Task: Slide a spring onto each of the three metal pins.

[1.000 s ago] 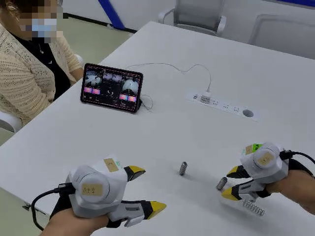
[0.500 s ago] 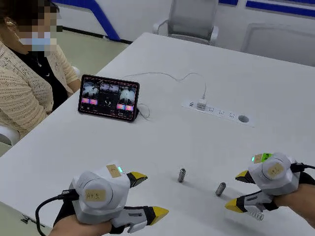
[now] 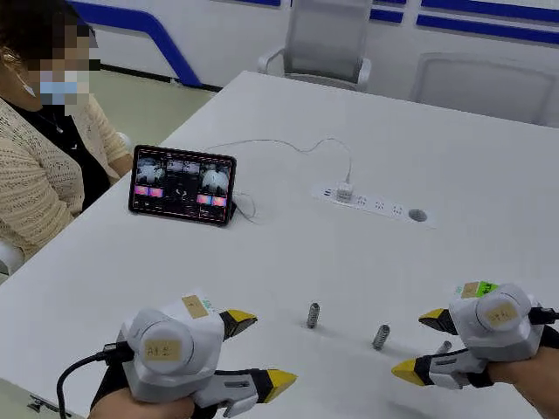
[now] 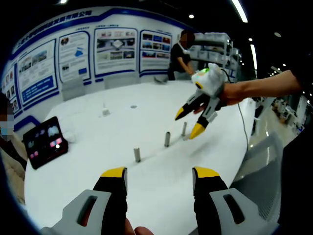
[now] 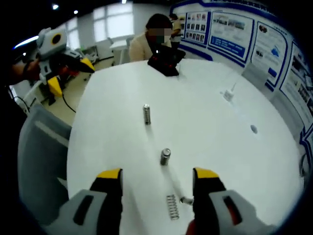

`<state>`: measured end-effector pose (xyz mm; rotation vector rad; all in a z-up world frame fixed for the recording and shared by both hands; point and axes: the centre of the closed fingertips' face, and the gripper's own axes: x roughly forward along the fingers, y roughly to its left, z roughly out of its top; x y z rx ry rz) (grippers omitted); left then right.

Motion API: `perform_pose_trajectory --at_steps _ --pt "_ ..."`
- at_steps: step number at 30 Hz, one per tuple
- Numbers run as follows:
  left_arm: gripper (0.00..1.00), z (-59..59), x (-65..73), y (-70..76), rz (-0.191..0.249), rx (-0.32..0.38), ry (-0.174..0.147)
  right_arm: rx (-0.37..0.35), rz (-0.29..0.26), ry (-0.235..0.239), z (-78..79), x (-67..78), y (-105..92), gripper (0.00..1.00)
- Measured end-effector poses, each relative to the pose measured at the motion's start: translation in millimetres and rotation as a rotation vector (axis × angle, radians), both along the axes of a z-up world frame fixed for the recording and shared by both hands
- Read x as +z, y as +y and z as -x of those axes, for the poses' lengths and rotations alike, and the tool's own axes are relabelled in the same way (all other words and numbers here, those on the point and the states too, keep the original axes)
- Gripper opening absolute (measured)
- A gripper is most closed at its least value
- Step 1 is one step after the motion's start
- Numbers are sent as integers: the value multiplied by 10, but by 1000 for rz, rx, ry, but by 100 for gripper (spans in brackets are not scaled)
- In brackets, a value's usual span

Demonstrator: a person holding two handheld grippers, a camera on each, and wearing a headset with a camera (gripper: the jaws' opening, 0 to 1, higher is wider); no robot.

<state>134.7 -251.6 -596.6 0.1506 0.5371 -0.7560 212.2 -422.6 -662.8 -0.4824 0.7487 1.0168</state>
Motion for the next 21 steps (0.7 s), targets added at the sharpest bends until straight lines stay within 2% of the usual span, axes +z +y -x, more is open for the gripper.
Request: perform_pose_trajectory --at_steps 10,16,21 --pt "55 -67 -10 -89 19 -10 -3 -98 -82 -9 64 110 -57 61" --pt "56 -58 -21 -142 20 -25 -1 -164 -128 -30 80 198 -153 63" --pt "56 -65 -41 -148 17 -30 3 -213 -165 -26 136 221 -241 63"
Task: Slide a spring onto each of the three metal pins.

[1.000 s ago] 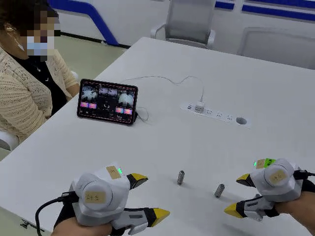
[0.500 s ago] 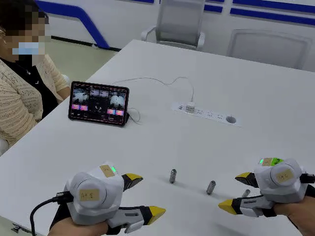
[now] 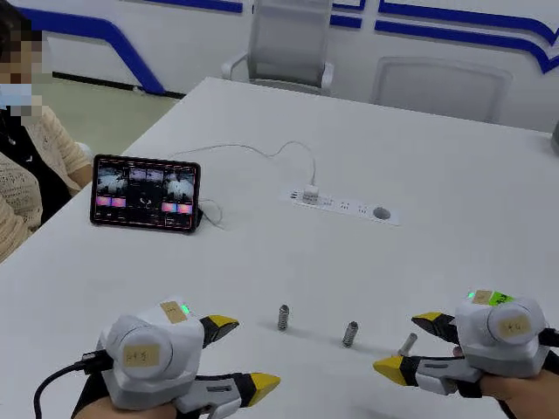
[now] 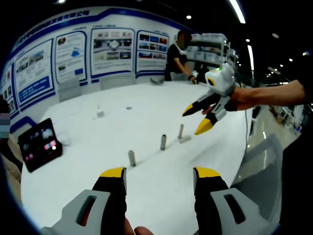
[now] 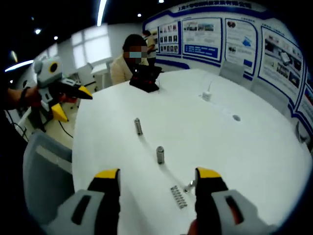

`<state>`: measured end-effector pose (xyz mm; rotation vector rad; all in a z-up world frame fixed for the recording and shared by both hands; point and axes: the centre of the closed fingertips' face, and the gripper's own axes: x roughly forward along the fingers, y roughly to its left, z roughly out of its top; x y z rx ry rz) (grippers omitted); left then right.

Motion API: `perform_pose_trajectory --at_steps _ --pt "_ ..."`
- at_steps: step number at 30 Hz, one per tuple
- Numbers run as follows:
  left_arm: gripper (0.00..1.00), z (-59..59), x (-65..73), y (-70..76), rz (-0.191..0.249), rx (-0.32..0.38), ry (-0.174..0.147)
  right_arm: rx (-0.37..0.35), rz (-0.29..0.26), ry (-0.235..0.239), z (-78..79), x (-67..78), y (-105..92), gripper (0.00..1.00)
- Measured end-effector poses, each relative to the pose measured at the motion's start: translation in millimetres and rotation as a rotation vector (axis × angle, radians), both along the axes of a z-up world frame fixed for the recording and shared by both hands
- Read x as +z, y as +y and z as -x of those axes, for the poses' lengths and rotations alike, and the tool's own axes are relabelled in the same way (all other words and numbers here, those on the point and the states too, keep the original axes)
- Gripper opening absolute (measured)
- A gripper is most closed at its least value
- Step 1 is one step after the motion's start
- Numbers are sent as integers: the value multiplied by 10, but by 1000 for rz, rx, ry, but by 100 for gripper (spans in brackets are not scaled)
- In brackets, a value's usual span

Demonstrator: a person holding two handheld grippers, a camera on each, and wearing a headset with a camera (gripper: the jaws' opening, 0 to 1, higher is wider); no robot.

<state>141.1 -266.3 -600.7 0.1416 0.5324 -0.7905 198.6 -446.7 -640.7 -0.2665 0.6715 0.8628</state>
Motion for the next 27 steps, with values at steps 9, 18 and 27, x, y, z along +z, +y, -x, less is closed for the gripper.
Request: perform_pose_trajectory --at_steps 9,18,27 --pt "56 -60 1 -42 -4 -15 -2 -87 -55 7 85 23 -210 65" --pt "59 -79 -72 -167 -5 -46 11 -144 -76 19 214 4 -425 67" --pt "62 -102 -145 -313 -14 -78 22 -195 -121 29 324 2 -538 70"
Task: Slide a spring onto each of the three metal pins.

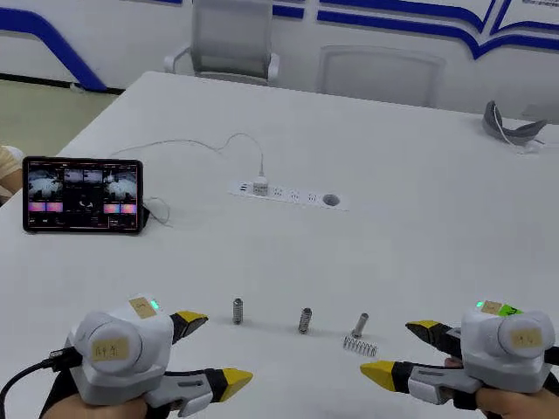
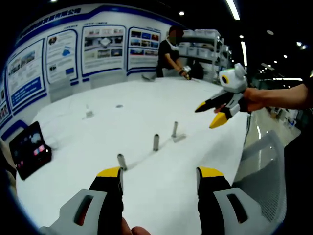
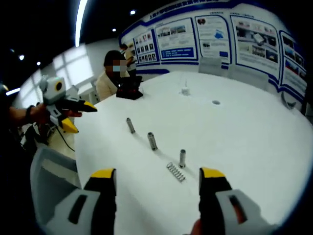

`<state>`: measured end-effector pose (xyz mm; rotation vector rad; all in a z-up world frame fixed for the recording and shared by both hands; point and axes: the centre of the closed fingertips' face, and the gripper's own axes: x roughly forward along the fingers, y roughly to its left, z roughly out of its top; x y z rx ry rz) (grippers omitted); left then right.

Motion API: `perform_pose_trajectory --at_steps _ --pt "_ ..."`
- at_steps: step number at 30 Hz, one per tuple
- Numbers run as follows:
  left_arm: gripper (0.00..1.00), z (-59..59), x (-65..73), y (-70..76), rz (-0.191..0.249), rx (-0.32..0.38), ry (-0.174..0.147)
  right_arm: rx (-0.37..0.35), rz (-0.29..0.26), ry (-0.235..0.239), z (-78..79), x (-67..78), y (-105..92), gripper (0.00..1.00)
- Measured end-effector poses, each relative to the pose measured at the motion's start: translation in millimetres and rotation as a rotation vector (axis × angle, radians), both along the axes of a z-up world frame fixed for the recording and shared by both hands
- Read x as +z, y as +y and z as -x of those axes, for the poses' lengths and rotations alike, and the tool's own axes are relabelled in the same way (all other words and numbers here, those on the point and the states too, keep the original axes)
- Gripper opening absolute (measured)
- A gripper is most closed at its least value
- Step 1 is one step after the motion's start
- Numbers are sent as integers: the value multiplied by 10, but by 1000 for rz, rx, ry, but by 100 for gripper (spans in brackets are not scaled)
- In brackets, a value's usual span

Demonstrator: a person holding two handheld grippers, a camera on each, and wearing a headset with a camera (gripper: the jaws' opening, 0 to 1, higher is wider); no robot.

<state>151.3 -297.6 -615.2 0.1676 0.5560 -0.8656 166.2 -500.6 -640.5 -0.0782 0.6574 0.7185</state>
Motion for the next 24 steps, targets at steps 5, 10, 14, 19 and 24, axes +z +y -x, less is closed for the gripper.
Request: perform_pose_trajectory --at_steps 5,10,14,19,24 --pt "62 -23 -4 -104 -5 -27 -1 -32 -19 1 61 2 -92 72" --pt "63 -39 -5 -249 -7 -62 -4 -51 -27 2 127 5 -147 74" --pt "63 -41 -10 -384 -8 -94 -6 -69 -27 2 177 8 -203 75" --pt "63 -55 -40 -513 -10 -122 -3 -87 -41 9 221 10 -240 76" --pt "64 -44 -73 -658 -14 -162 2 -102 -39 13 259 9 -285 77"
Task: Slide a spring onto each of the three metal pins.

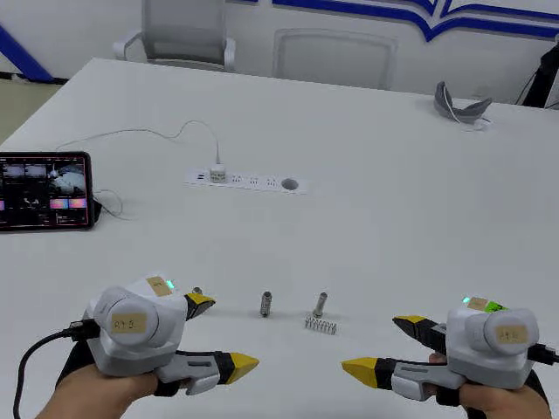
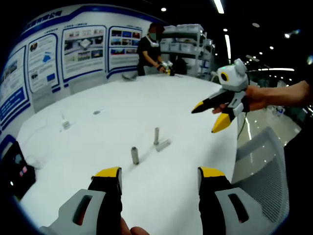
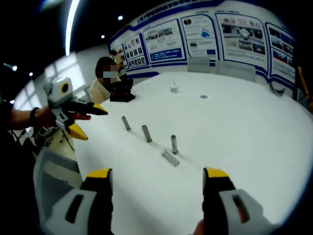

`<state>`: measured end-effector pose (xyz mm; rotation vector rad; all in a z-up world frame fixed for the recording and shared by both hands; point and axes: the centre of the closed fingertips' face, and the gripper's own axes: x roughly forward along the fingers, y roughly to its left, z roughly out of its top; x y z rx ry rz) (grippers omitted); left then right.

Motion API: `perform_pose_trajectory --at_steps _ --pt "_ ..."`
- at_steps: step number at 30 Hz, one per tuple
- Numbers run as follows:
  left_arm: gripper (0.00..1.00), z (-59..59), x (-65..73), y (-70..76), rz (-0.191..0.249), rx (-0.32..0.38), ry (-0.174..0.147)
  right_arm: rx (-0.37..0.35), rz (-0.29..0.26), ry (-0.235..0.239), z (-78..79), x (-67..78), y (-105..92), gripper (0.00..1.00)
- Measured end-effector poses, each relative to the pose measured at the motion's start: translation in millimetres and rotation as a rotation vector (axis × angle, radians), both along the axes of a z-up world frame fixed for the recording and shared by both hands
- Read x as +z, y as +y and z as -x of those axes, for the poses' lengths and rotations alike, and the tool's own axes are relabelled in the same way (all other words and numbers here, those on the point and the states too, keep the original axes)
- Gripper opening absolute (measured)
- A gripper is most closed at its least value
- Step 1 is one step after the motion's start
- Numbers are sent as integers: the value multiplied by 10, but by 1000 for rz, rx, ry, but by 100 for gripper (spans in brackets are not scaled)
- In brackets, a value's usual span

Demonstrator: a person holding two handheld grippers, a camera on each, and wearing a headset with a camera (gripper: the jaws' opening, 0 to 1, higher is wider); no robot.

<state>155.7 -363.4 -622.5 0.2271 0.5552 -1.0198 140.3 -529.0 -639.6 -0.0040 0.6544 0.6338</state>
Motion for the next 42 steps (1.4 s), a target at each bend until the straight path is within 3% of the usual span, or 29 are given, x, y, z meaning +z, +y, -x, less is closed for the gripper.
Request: perform_pose_trajectory --at_steps 7,17,26,29,42 --pt "64 -26 -100 -181 -23 -63 7 -23 0 7 51 -27 -97 77" --pt "64 -41 -128 -468 -46 -156 -2 -43 -2 12 102 -29 -182 78" --pt "63 -58 -222 -679 -60 -206 6 -31 12 19 121 -43 -186 78" --pt "62 -81 -271 -758 -77 -228 -1 -31 15 21 125 -41 -188 78" --pt "59 -131 -575 -1174 -105 -297 27 -52 15 31 226 -51 -288 78"
